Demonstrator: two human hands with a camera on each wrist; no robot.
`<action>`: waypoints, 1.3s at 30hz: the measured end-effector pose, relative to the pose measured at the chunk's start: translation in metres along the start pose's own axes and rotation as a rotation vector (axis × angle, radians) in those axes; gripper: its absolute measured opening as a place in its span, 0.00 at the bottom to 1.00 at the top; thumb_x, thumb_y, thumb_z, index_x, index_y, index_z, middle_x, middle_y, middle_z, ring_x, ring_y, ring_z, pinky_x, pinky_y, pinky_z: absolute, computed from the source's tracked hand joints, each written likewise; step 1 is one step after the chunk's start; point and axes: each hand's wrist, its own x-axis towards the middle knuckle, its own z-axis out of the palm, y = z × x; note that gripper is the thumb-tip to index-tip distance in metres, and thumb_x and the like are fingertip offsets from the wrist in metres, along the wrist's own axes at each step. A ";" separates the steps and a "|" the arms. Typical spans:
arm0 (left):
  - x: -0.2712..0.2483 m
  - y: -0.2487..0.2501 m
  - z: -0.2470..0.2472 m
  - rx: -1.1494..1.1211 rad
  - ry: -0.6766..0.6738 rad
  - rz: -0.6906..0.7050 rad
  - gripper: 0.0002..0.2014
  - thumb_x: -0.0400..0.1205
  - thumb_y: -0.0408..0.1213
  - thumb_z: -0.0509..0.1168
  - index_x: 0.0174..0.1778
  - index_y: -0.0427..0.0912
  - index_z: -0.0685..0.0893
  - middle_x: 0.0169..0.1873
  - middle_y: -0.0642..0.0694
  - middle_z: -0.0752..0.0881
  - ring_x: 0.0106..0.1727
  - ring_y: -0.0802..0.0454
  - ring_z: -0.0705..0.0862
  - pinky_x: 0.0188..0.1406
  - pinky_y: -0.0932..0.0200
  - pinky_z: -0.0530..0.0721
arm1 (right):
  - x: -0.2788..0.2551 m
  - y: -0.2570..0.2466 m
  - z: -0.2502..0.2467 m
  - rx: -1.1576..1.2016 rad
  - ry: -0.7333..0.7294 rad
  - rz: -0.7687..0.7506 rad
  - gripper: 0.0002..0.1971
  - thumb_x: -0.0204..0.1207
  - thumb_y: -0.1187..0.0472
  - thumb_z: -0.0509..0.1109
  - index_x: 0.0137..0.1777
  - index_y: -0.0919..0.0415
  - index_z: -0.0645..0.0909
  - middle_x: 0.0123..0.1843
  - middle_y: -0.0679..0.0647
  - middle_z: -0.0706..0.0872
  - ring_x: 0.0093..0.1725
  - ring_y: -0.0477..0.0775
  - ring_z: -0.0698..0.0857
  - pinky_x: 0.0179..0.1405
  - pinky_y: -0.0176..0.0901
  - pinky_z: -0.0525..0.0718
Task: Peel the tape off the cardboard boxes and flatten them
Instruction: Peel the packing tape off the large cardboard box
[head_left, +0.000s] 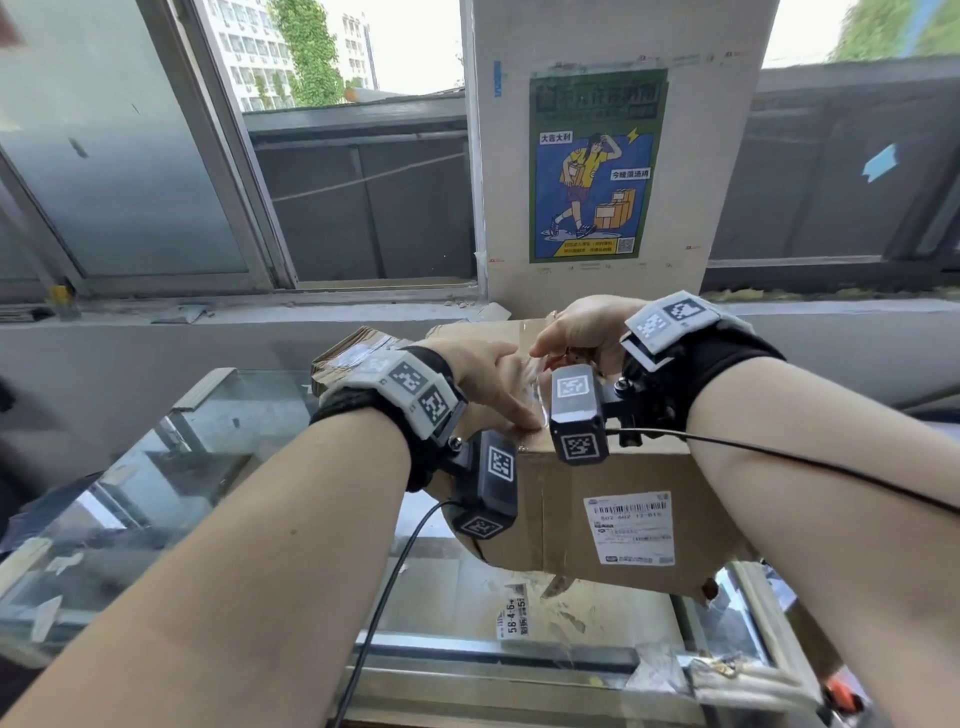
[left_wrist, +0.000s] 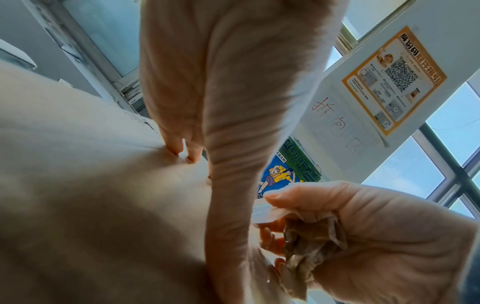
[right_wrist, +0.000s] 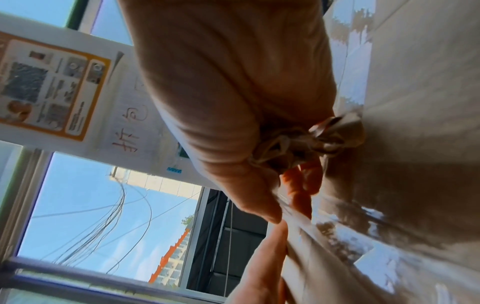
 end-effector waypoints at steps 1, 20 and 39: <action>0.001 0.000 0.000 -0.017 -0.005 0.001 0.54 0.65 0.57 0.79 0.84 0.58 0.55 0.80 0.50 0.66 0.78 0.44 0.67 0.74 0.43 0.69 | 0.002 0.002 -0.001 0.016 -0.008 0.002 0.11 0.69 0.64 0.75 0.47 0.69 0.79 0.59 0.73 0.84 0.56 0.68 0.85 0.66 0.66 0.77; 0.009 -0.003 -0.001 -0.128 -0.071 0.048 0.46 0.62 0.55 0.81 0.76 0.65 0.66 0.74 0.46 0.71 0.73 0.41 0.72 0.73 0.39 0.72 | -0.004 0.016 -0.012 0.375 -0.119 -0.137 0.09 0.77 0.72 0.65 0.36 0.64 0.73 0.26 0.57 0.77 0.18 0.48 0.80 0.17 0.36 0.79; 0.020 0.001 0.005 -0.342 0.440 0.110 0.05 0.76 0.43 0.75 0.38 0.46 0.89 0.46 0.48 0.86 0.56 0.47 0.82 0.63 0.47 0.81 | -0.017 -0.026 -0.027 -0.053 -0.339 -0.084 0.21 0.71 0.40 0.71 0.39 0.59 0.79 0.33 0.53 0.79 0.31 0.49 0.75 0.37 0.43 0.74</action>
